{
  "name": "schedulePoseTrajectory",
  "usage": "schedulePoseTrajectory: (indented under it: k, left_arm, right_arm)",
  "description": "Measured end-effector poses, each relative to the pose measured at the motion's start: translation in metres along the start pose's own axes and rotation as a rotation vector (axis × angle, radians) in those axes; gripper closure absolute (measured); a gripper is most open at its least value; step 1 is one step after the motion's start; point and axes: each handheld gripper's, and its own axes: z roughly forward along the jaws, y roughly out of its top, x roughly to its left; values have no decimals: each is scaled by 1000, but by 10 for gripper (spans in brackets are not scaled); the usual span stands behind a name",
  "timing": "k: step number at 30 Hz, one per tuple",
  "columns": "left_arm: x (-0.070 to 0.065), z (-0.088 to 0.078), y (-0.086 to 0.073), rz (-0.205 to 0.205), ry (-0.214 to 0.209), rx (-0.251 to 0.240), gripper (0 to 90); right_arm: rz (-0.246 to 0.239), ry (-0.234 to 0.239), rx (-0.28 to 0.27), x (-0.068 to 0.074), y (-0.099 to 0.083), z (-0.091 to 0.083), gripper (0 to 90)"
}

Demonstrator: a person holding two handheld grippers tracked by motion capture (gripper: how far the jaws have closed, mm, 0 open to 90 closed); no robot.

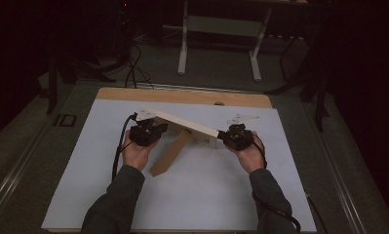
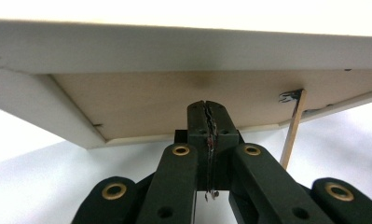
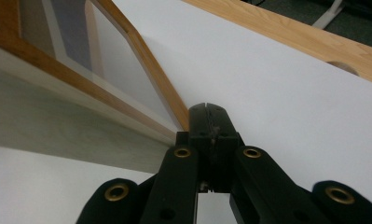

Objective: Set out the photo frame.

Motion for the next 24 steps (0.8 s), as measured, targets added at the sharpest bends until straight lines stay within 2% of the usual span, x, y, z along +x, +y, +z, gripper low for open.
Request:
schedulePoseTrajectory:
  k: [18,24]
  left_arm:
    - [-6,7,4,9,6,20,900]
    - [-13,10,6,43,-6,29,900]
  right_arm:
    - [9,10,7,-2,-1,2,898]
    - [5,13,7,-1,-1,1,898]
